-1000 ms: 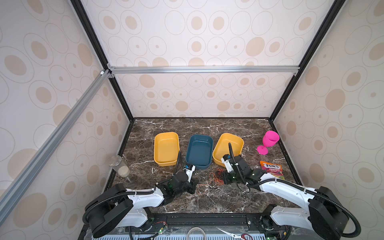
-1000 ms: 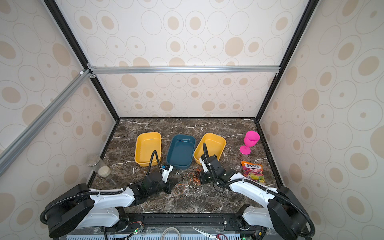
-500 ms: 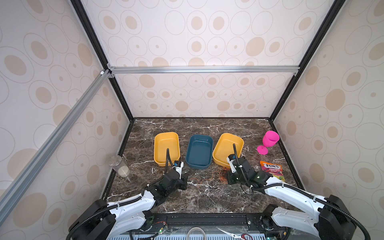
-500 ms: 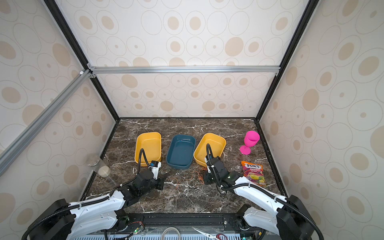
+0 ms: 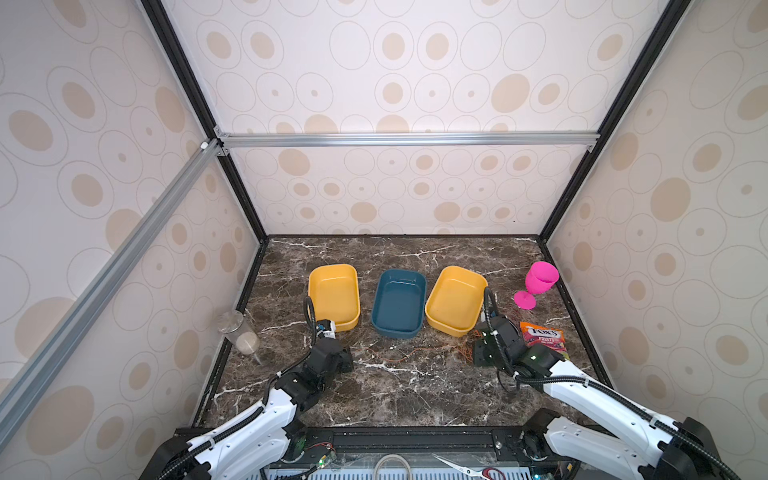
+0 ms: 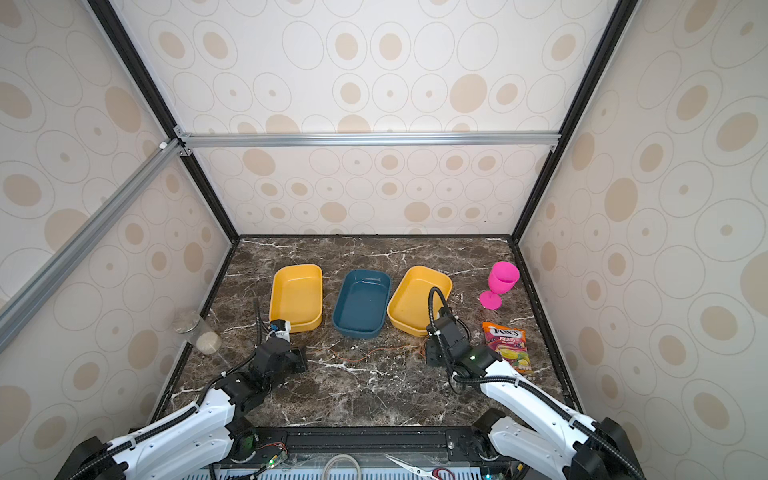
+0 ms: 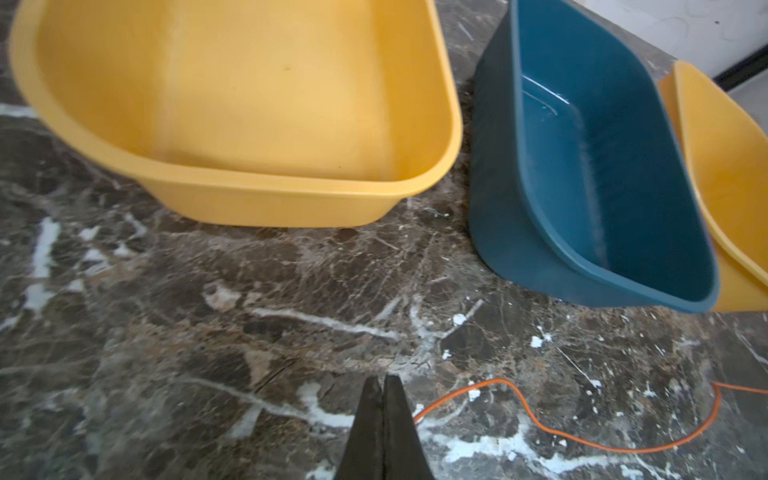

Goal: Untangle the cables

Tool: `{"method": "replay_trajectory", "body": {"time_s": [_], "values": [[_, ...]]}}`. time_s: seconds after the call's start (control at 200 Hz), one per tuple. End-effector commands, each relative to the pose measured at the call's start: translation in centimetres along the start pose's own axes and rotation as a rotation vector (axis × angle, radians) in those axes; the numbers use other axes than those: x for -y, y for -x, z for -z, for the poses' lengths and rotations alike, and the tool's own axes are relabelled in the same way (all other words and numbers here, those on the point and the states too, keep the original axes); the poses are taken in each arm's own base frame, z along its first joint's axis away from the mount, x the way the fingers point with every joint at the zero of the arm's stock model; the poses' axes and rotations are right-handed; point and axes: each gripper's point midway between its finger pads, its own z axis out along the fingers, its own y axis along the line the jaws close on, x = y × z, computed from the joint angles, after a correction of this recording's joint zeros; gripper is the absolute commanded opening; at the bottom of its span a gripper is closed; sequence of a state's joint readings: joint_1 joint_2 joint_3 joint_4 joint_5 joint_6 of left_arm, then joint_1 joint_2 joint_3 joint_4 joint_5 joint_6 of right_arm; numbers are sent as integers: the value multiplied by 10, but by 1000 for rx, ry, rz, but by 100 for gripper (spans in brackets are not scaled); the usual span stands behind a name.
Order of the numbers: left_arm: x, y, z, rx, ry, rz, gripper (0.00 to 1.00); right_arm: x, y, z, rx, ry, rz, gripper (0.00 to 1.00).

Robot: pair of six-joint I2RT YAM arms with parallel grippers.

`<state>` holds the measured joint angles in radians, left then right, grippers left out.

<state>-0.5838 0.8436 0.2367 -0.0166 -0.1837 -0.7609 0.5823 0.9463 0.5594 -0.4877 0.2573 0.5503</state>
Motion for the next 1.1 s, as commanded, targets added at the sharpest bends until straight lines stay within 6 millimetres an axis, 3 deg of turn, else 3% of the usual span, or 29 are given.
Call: {"method": "replay_trajectory", "body": {"time_s": [0.0,0.07,0.24,0.39,0.58,0.685,0.805,1.095], "values": [[-20,-5,1,-12,75,59,0,21,-4,7,-8,-78,-54,13],[-15,-8,-2,-28,34,58,0,18,-1,10,-4,-52,-50,13],[14,-18,-9,-126,-95,-10,0,-20,2,14,-42,138,3,13],[16,-11,-8,-138,-70,-90,0,-38,-2,8,-93,207,18,13],[31,2,0,-112,-132,-37,42,-52,-4,4,-110,240,35,13],[59,10,9,-117,-260,2,53,-62,-2,1,-107,273,27,13],[94,13,19,-149,-420,27,55,-72,1,-5,-105,283,16,13],[161,-12,34,-190,-674,-104,57,-102,2,-10,-130,379,23,13]]}}
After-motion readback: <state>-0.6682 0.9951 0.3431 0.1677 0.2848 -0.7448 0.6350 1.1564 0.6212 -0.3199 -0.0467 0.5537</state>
